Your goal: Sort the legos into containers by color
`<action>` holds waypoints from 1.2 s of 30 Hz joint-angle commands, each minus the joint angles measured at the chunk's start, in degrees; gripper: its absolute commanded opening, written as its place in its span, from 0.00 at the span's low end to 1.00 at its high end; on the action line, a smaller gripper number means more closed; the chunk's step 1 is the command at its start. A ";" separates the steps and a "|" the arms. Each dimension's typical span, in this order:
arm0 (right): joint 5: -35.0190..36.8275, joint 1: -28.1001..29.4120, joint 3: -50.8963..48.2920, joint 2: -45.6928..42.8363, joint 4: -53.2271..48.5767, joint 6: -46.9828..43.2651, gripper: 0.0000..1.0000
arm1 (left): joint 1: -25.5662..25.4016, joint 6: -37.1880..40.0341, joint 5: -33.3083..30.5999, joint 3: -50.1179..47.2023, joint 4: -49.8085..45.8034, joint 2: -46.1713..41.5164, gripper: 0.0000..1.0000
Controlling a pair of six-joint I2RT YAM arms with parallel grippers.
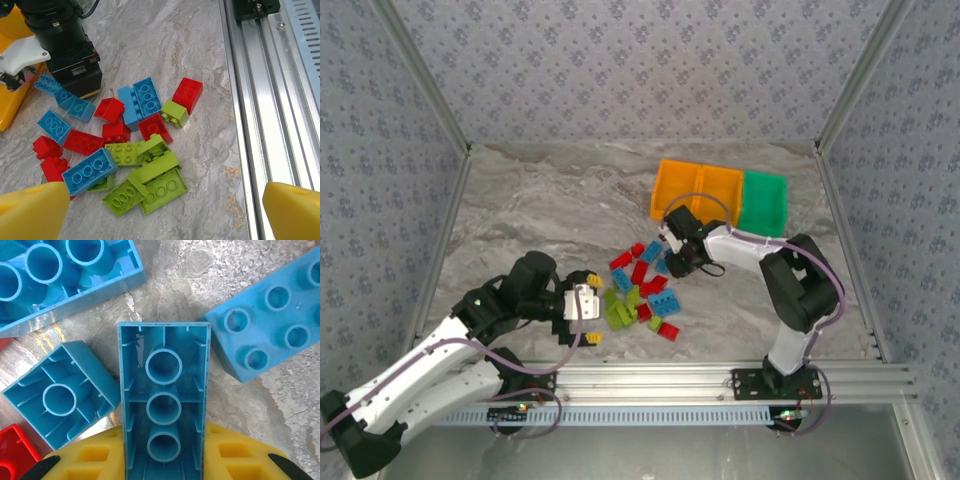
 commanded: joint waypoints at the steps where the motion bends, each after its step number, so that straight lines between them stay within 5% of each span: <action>1: 2.34 0.66 0.24 -2.94 -1.16 0.49 0.21 | -0.35 0.83 1.73 -0.70 2.00 -0.78 0.99; 8: 5.34 -1.00 -5.45 -21.42 1.44 4.13 0.21 | 1.40 -8.16 0.21 -2.08 13.60 -4.04 0.99; 13: 4.37 -13.12 -4.43 -28.69 3.93 10.14 0.21 | 4.26 -17.31 0.70 -1.59 21.78 -4.72 0.99; 17: 1.64 -26.22 1.05 -22.76 3.14 14.24 0.20 | 5.15 -21.60 -1.61 -1.01 23.44 -4.47 0.99; 23: 2.84 -33.74 10.06 -7.15 1.81 15.99 0.16 | 5.35 -25.44 -6.55 -0.49 22.13 -4.21 0.99; 29: 1.02 -35.62 14.43 1.00 1.19 17.80 0.28 | 5.56 -28.81 -8.43 1.11 20.67 -2.49 0.99; 32: 0.78 -35.91 14.47 0.62 0.86 18.69 0.40 | 5.85 -29.83 -9.09 1.95 19.54 -1.23 0.99; 36: 1.26 -36.00 14.17 -2.18 0.19 18.31 0.42 | 6.17 -29.51 -8.77 2.11 19.26 -0.34 0.99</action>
